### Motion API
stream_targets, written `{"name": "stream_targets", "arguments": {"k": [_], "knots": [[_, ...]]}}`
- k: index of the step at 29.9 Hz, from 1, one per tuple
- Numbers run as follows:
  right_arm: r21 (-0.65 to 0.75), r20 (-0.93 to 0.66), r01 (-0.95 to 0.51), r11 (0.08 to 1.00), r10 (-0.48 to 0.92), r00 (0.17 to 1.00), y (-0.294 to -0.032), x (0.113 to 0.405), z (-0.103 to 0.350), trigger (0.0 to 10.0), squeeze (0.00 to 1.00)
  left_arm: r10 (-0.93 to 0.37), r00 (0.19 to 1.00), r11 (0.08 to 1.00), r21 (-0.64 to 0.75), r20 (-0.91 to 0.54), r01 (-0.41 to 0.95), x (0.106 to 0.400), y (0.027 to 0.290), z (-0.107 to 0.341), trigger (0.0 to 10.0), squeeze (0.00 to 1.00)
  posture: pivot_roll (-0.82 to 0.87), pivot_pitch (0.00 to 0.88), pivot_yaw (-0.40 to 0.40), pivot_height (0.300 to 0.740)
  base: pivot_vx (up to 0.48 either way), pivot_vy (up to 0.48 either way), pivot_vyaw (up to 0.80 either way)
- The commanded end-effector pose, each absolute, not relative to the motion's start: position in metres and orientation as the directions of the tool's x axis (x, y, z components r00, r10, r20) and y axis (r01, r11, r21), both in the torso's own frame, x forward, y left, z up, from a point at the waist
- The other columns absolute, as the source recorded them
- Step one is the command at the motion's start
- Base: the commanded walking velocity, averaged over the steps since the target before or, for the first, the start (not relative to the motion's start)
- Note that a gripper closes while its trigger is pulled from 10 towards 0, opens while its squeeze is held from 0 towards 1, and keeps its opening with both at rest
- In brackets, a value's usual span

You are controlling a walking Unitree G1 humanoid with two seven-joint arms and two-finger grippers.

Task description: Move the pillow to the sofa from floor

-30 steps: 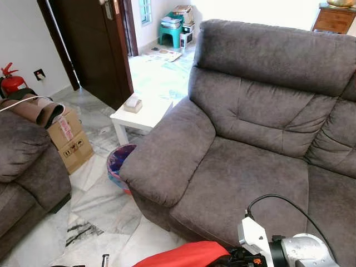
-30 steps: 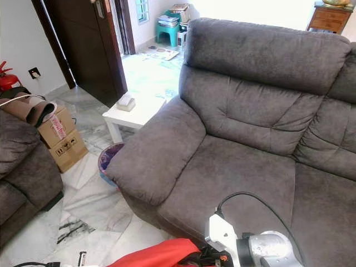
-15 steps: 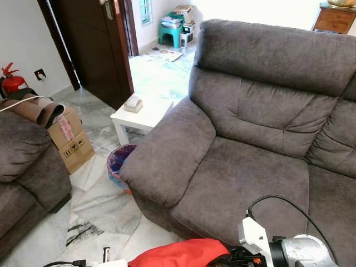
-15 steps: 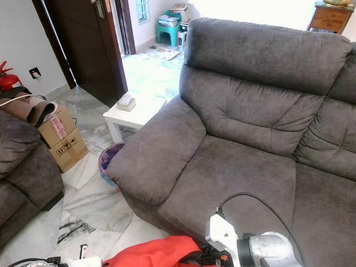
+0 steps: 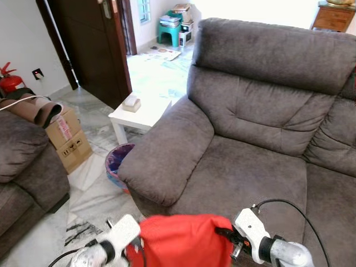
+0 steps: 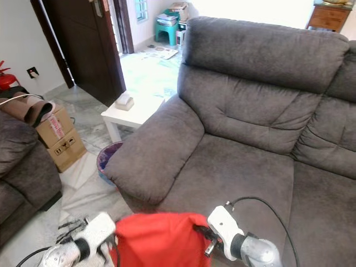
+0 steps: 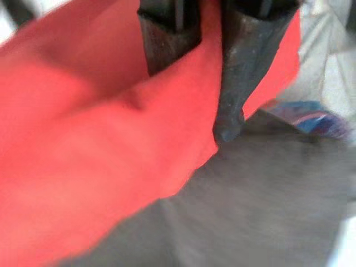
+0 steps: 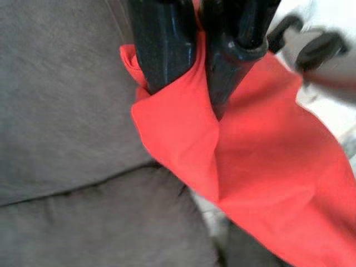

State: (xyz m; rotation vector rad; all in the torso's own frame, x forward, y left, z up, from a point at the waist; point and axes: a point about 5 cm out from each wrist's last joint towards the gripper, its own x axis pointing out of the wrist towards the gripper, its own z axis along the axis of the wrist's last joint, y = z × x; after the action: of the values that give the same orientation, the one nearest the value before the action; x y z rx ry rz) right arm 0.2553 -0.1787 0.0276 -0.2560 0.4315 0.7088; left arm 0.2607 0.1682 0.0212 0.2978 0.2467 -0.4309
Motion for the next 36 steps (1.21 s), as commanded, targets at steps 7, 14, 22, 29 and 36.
{"name": "stream_targets", "arguments": {"k": [7,14,22,29,36], "knots": [[0.055,-0.252,-0.311,0.949,0.314,0.915,-0.181,0.272,0.038,10.0,0.0,-0.137,0.988,0.966,0.211,-0.075,0.15,0.275,0.162,0.055,10.0,0.0,0.01,0.084,0.035,0.74,0.0,0.0,0.0],[0.076,-0.227,-0.244,0.967,0.255,0.94,-0.175,0.272,0.036,10.0,0.0,-0.151,0.988,0.96,0.233,-0.044,0.157,0.272,0.157,0.058,10.0,0.0,0.01,0.073,0.033,0.74,0.0,0.0,0.0],[0.12,-0.209,-0.171,0.978,0.193,0.959,-0.183,0.275,0.04,10.0,0.0,-0.149,0.988,0.959,0.237,-0.041,0.154,0.271,0.155,0.061,10.0,0.0,0.01,0.07,0.028,0.74,0.0,0.0,-0.5],[0.107,-0.2,-0.189,0.976,0.207,0.958,-0.18,0.278,0.041,10.0,0.0,-0.155,0.988,0.956,0.248,-0.029,0.157,0.272,0.154,0.063,10.0,0.0,0.02,0.086,0.025,0.74,0.0,0.0,-0.8],[0.108,-0.198,-0.183,0.977,0.202,0.959,-0.178,0.28,0.042,10.0,0.0,-0.166,0.986,0.952,0.26,-0.018,0.165,0.272,0.153,0.065,10.0,0.0,0.02,0.093,0.024,0.74,0.0,0.0,-0.8]]}}
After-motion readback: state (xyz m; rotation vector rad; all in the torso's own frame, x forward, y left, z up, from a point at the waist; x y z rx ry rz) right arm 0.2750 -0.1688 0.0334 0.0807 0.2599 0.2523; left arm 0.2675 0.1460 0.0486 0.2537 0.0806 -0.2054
